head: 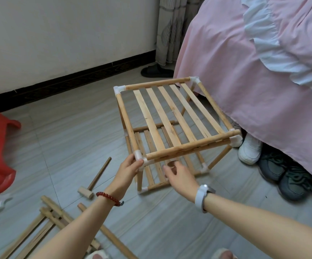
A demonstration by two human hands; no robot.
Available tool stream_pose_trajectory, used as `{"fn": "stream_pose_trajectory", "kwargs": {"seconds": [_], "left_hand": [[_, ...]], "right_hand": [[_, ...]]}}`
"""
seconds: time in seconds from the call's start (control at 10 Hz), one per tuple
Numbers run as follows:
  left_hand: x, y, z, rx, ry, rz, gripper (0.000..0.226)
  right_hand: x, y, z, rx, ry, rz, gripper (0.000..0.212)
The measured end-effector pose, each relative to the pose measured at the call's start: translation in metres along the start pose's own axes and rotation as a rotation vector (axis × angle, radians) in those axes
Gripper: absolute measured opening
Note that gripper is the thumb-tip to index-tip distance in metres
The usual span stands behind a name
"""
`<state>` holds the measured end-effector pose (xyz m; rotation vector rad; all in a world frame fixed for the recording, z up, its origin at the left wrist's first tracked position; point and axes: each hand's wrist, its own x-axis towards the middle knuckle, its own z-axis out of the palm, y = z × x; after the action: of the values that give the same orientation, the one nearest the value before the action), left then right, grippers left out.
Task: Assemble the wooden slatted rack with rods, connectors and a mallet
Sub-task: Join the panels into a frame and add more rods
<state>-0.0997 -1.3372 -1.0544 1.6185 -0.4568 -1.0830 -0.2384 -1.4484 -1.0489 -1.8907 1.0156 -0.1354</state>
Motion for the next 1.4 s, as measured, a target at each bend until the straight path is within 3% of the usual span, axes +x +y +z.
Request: {"fn": "stream_pose_trajectory", "kwargs": {"seconds": [0.1, 0.2, 0.4, 0.5, 0.6, 0.7, 1.1, 1.4], "left_hand": [[0.003, 0.003, 0.004, -0.067, 0.017, 0.018, 0.026], [0.010, 0.006, 0.007, -0.128, 0.070, -0.006, 0.039], [0.018, 0.016, 0.034, 0.091, 0.080, 0.000, 0.044], [0.015, 0.020, 0.047, 0.080, 0.127, 0.048, 0.041], [0.013, 0.020, 0.055, 0.057, 0.134, 0.074, 0.044], [0.011, 0.017, 0.053, 0.075, 0.131, 0.095, 0.045], [0.011, 0.015, 0.048, 0.025, 0.065, 0.126, 0.035], [0.011, 0.015, 0.053, 0.005, 0.054, 0.124, 0.034]], "right_hand": [[0.012, -0.019, -0.002, 0.998, 0.029, 0.439, 0.023], [0.023, -0.032, -0.017, 1.350, 0.302, 0.538, 0.030], [0.038, -0.035, -0.032, 1.668, 0.504, 0.576, 0.045], [0.045, -0.047, -0.040, 1.658, 0.591, 0.584, 0.051], [0.050, -0.058, -0.047, 0.239, 0.336, 0.817, 0.046], [0.047, -0.053, -0.053, -0.666, 0.070, 0.660, 0.045], [0.057, -0.053, -0.054, -0.936, 0.014, 0.568, 0.042], [0.054, -0.056, -0.056, -0.789, 0.057, 0.564, 0.038]]}}
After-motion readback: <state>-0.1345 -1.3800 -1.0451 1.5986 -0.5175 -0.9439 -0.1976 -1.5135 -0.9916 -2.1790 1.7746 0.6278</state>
